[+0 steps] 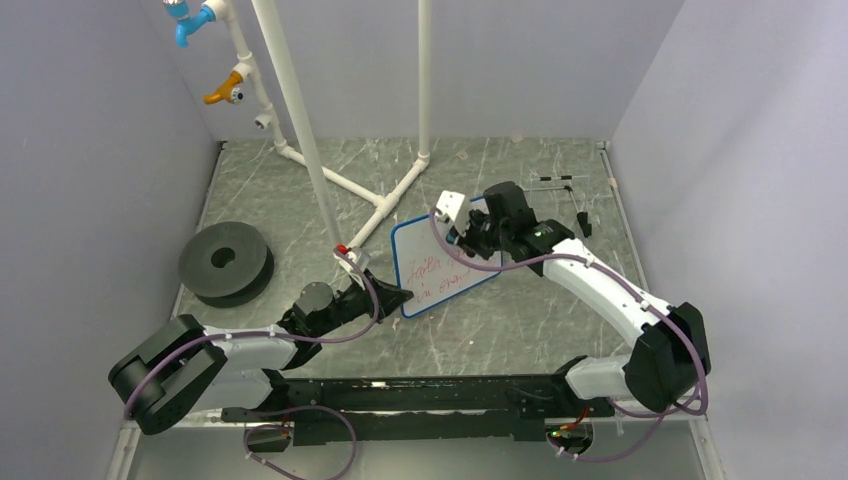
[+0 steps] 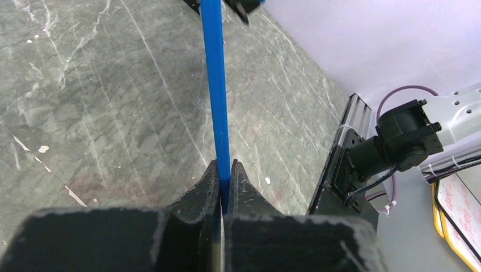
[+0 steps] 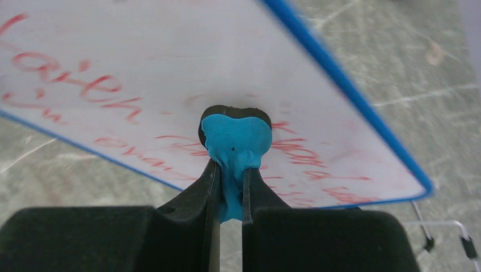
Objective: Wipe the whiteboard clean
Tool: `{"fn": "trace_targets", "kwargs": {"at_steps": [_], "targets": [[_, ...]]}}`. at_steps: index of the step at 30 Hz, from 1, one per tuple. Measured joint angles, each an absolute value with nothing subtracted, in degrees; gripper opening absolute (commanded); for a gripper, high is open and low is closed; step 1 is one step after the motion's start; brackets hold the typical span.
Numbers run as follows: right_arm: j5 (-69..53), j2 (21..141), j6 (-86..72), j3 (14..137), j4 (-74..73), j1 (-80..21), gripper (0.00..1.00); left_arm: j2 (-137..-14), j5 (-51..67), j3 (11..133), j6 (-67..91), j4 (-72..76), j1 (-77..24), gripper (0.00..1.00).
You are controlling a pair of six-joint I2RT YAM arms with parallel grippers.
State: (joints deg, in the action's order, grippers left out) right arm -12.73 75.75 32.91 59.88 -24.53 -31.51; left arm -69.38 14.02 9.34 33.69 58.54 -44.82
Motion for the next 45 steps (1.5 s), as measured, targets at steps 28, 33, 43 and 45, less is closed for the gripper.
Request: {"fn": "trace_targets", "kwargs": {"at_steps": [28,33,43,45], "targets": [[-17.2,73.0,32.0,57.5,-23.9,-28.5,0.00,-70.1,15.9,9.3,35.4,59.6,-44.8,0.00],[-20.9,73.0,35.7,56.5,-27.4,-31.1,0.00,-70.1,16.3,9.3,35.7,59.6,-44.7,0.00],[-20.9,77.0,32.4,64.5,-31.9,-33.1,0.00,-73.1,17.1,9.7,36.9,61.9,-44.5,0.00],[-19.0,77.1,31.2,65.3,-30.6,-32.4,0.00,-73.4,17.1,9.8,37.1,62.3,-44.4,0.00]]}}
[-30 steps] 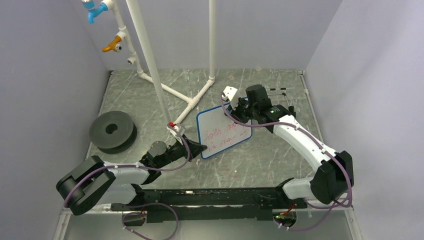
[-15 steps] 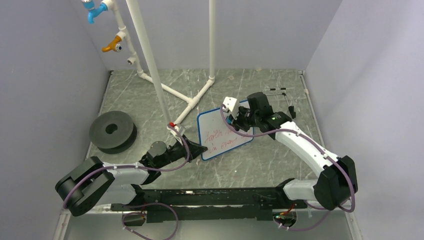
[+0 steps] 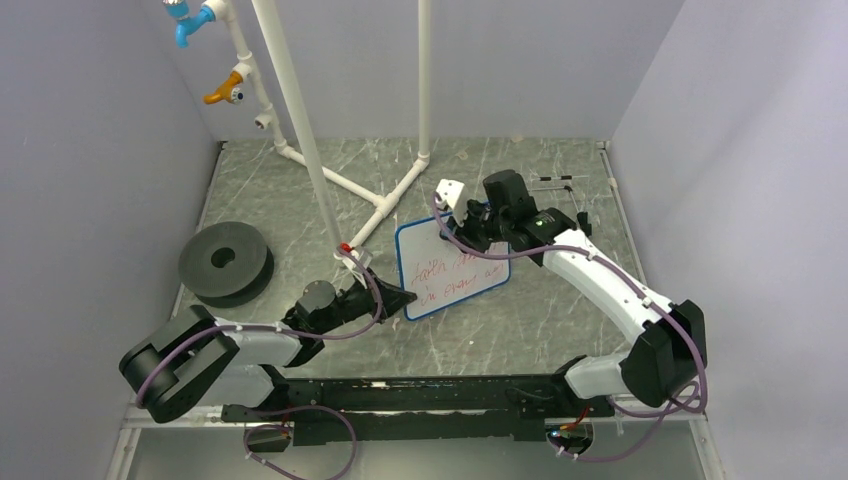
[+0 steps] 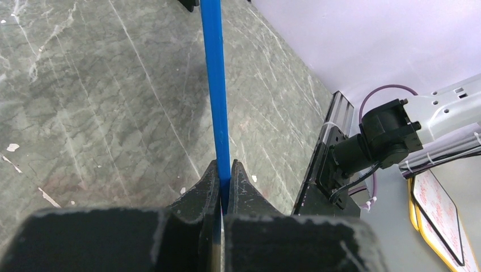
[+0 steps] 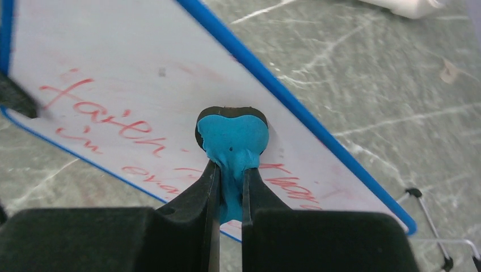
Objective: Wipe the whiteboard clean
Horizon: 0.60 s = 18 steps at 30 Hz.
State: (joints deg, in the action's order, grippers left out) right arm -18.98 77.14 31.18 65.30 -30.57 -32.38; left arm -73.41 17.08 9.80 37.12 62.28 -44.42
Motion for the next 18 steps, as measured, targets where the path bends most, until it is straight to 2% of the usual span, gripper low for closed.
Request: {"fn": "trace_targets", "kwargs": {"at_steps": [9,18], "targets": [[-12.3,74.9,31.4,60.3,-24.8,-29.6,0.00,-72.9,17.1,10.0,37.2,61.3,-44.4,0.00],[-16.1,72.3,36.2,55.4,-27.1,-31.1,0.00,-70.0,17.4,10.0,36.8,57.9,-44.4,0.00]]}}
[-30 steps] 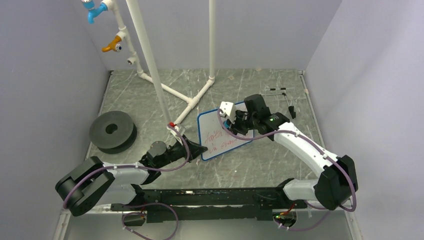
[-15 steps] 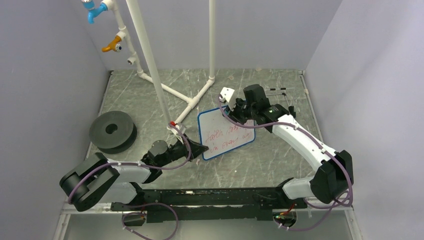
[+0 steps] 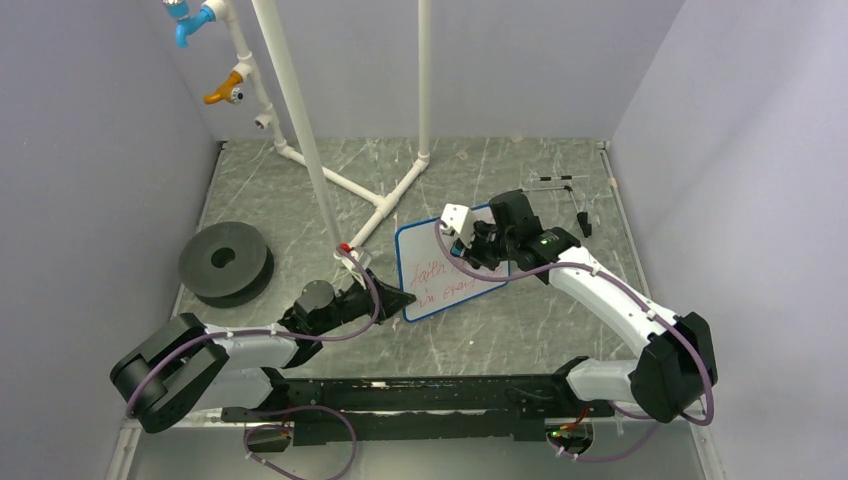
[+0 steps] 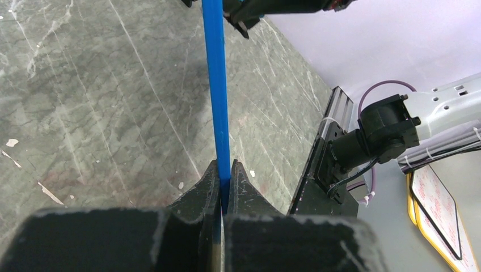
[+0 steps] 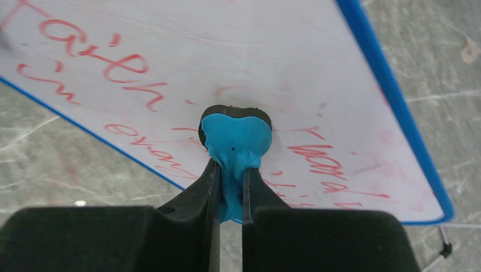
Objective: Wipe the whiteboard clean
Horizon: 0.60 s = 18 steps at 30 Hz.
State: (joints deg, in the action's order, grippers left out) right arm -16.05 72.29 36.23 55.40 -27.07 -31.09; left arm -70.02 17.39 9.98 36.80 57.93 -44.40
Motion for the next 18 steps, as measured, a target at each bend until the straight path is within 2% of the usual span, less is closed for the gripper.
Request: {"fn": "trace_targets", "kwargs": {"at_steps": [9,18], "targets": [[-18.0,75.0,32.2,59.5,-30.3,-31.2,0.00,-70.3,17.1,10.0,36.7,58.6,-44.3,0.00],[-11.1,74.6,29.0,58.6,-24.9,-28.2,0.00,-70.4,17.1,10.0,36.7,58.7,-44.3,0.00]]}}
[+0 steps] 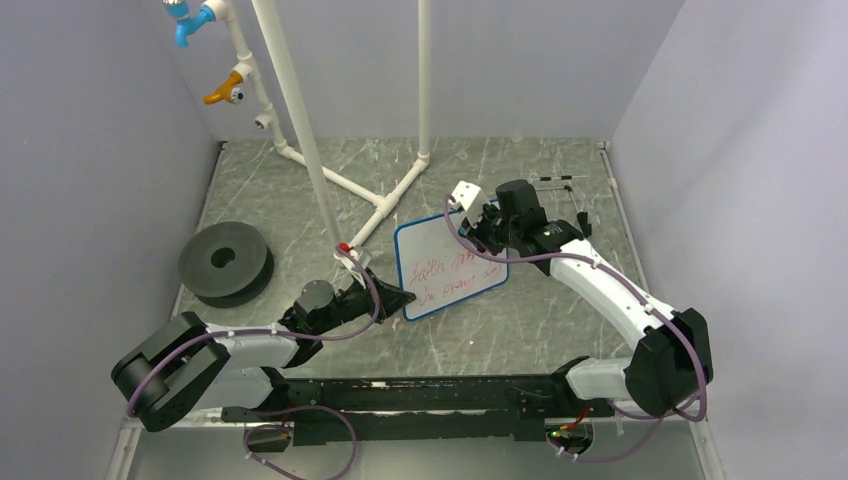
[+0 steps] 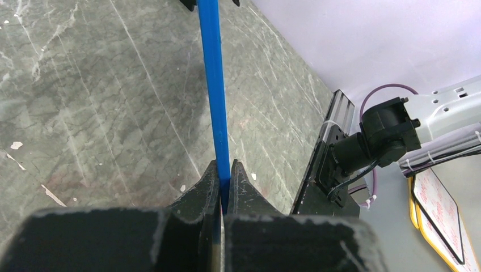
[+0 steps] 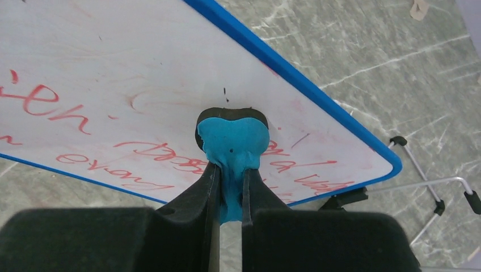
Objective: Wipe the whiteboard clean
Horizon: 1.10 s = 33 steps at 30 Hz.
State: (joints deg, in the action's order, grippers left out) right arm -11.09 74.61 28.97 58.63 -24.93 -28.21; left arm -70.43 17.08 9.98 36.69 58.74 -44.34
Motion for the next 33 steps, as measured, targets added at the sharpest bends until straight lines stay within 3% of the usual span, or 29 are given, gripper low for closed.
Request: {"fn": "trace_targets", "kwargs": {"at_steps": [10,17,24,33], "targets": [[-13.3,72.0,34.0,53.7,-25.0,-30.1,0.00,-70.2,17.3,10.0,36.4,58.2,-44.3,0.00],[-16.8,75.0,33.8,59.2,-31.2,-31.9,0.00,-70.5,17.5,10.0,36.2,58.7,-44.3,0.00],[-13.2,77.6,29.5,63.8,-30.1,-29.7,0.00,-71.4,17.0,10.0,36.6,59.8,-44.2,0.00],[-9.1,76.5,29.8,60.2,-24.6,-27.1,0.00,-70.3,17.1,10.0,36.7,58.6,-44.2,0.00]]}}
